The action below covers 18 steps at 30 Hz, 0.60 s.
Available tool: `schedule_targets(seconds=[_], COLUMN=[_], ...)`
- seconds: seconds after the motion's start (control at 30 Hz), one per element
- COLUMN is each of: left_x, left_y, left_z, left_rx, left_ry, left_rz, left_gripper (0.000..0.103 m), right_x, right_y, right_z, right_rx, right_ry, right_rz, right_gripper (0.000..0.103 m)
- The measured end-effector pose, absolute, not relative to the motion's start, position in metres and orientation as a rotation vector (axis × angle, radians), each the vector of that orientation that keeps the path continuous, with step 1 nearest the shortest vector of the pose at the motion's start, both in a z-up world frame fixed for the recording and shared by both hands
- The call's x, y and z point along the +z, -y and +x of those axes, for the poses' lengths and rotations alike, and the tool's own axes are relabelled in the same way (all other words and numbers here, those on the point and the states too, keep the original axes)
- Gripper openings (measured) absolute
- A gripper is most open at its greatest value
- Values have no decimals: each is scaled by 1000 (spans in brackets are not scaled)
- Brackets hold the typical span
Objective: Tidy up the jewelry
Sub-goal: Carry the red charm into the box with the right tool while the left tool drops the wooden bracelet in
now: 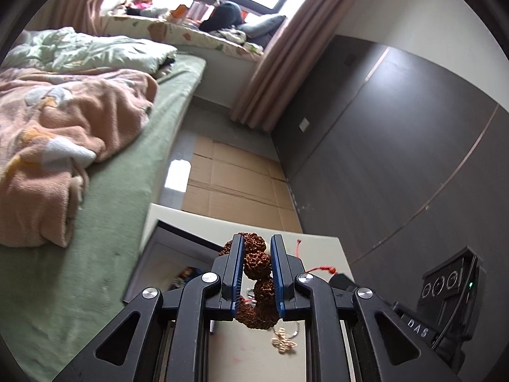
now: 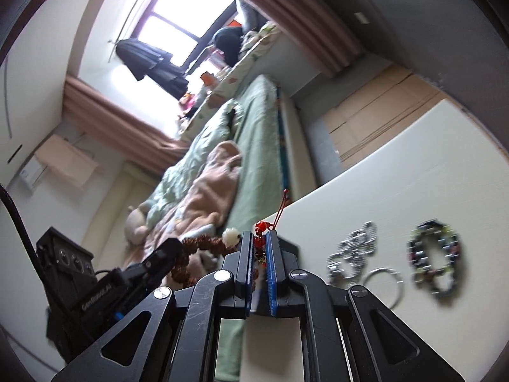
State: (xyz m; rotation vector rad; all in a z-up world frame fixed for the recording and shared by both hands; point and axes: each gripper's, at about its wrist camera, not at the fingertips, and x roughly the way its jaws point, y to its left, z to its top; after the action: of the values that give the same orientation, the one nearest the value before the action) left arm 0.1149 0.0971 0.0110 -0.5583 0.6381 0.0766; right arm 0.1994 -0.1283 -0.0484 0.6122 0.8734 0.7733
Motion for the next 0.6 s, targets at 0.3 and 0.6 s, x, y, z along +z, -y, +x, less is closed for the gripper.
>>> schedule_targets(seconds=[0.3, 0.6], left_x=[9, 3], left_y=[-142, -163], left_z=[97, 93], left_rx=[189, 221], left_ry=[-598, -610], left_rz=[-588, -603], left_gripper=[17, 17], right_x=[-61, -80], right_y=[69, 20], right_z=[194, 198], right_rx=[866, 909], right_ry=[-909, -1001], right_rz=[588, 552], right_gripper=[9, 59])
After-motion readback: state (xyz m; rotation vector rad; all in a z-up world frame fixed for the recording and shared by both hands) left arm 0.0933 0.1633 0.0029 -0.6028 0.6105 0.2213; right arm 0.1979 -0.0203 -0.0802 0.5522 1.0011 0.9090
